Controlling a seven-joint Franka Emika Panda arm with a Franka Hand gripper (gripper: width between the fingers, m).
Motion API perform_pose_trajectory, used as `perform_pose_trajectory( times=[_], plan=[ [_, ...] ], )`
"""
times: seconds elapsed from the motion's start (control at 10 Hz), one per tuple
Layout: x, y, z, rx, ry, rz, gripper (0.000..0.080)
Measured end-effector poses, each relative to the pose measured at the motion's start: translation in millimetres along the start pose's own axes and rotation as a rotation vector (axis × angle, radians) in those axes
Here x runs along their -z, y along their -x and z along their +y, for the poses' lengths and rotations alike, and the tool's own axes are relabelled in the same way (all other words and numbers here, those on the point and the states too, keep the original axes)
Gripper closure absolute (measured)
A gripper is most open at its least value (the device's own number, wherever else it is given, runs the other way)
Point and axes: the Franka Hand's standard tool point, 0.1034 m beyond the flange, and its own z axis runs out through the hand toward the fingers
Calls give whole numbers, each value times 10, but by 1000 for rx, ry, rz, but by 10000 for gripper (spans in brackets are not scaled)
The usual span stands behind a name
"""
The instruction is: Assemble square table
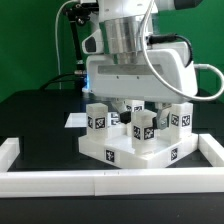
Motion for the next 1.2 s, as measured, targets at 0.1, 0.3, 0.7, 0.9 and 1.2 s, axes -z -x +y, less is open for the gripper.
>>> perform_pose_trajectory(
  times=[0.1,0.3,0.7,0.9,1.2],
  plan=[
    [-1,7,-7,80,0,0,153],
    [-2,24,-30,295,-1,-1,151],
    [24,18,-74,604,19,3,151],
    [43,-9,-79,822,46,10,151],
    [36,-25,-52,1066,56,9,151]
  ],
)
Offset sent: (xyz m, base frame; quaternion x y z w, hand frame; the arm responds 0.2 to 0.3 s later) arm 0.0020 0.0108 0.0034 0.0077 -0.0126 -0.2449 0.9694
